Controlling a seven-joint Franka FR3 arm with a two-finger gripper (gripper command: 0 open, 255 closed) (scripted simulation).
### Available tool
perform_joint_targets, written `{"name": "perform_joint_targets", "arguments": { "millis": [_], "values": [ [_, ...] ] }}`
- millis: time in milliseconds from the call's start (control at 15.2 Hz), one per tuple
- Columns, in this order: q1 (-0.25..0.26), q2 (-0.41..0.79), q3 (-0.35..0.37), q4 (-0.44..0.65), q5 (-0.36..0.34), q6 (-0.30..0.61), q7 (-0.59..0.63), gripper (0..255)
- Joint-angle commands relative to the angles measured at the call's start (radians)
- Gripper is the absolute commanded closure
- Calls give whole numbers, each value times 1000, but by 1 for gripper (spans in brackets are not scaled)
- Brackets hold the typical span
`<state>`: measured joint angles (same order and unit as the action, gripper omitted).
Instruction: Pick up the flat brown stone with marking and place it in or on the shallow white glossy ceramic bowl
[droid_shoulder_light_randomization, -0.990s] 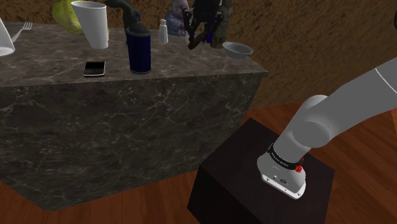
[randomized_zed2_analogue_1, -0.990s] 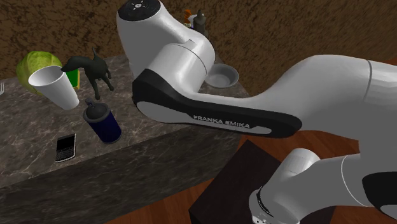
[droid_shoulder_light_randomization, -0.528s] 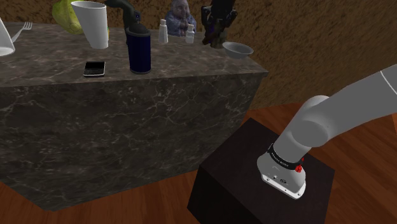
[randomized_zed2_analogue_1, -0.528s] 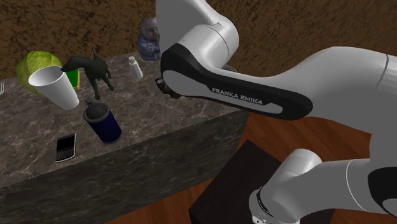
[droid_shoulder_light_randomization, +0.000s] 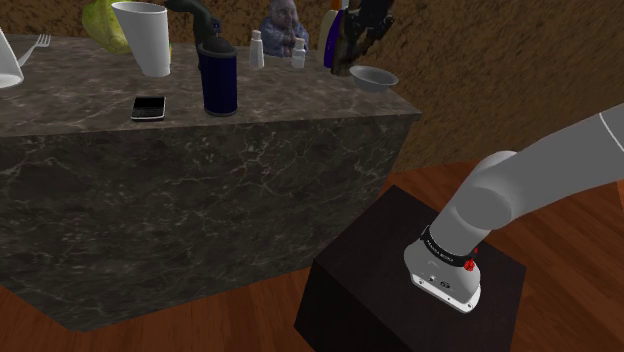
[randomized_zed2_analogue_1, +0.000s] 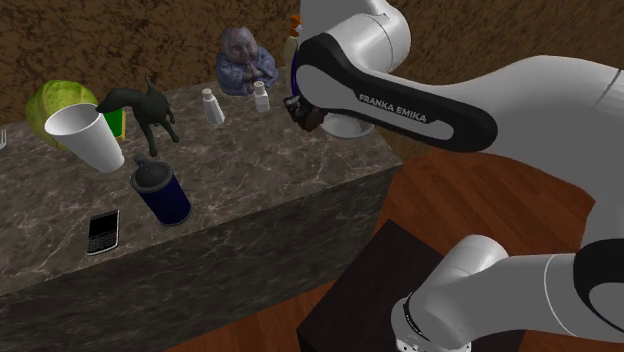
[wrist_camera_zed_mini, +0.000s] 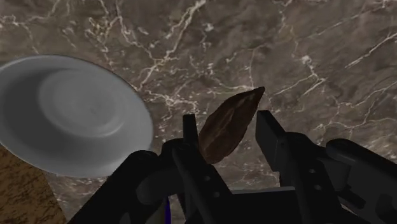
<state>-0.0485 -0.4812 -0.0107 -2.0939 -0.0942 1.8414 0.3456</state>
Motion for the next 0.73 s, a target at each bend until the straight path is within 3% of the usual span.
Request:
{"name": "perform_joint_targets", "arguments": {
  "millis": [0, 660],
  "values": [
    [-14, 10, -39, 10, -7, 4, -51, 255],
    [-75, 115, -231, 121, -10, 19, -301, 255]
  ]
}}
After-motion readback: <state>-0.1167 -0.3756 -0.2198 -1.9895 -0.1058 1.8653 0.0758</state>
